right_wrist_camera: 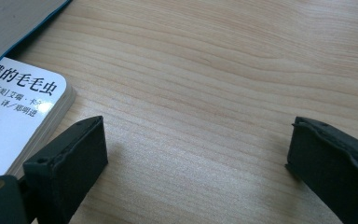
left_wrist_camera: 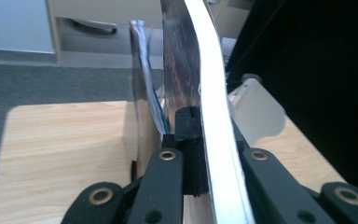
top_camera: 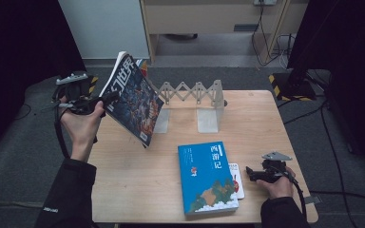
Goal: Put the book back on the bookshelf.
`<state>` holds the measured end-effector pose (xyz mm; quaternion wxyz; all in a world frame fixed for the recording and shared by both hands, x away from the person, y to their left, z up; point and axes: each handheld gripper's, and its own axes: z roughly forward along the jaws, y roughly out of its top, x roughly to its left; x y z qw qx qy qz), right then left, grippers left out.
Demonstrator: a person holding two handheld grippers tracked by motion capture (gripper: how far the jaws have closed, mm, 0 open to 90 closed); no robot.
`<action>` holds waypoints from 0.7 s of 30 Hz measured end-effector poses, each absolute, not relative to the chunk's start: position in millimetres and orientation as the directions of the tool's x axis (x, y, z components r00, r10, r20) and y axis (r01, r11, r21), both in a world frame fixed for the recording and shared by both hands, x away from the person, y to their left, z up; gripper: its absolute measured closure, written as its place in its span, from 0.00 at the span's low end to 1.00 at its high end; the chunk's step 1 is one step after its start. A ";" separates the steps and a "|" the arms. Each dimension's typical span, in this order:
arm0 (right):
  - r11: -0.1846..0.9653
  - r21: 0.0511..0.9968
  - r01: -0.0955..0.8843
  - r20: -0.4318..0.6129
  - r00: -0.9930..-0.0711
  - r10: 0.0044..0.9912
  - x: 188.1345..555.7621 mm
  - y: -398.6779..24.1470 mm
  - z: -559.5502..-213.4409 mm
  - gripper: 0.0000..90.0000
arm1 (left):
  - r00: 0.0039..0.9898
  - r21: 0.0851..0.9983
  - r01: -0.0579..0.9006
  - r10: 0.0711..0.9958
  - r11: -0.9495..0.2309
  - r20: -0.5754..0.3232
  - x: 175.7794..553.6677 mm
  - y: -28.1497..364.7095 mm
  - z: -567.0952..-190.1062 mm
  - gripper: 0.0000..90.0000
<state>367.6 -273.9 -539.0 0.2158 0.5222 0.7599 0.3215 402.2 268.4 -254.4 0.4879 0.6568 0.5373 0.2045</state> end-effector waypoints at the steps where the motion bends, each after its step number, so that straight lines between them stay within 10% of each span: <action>1: 0.250 0.714 0.654 0.006 -0.363 0.932 367.7 -274.0 -539.0 0.05 | 0.332 0.862 0.505 0.912 0.044 -0.241 404.6 266.3 -253.7 0.91; 21: 0.245 0.716 0.654 0.010 -0.361 0.933 367.8 -273.8 -539.0 0.05 | 0.270 0.853 0.520 0.956 -0.043 -0.116 461.5 218.1 -272.5 0.91</action>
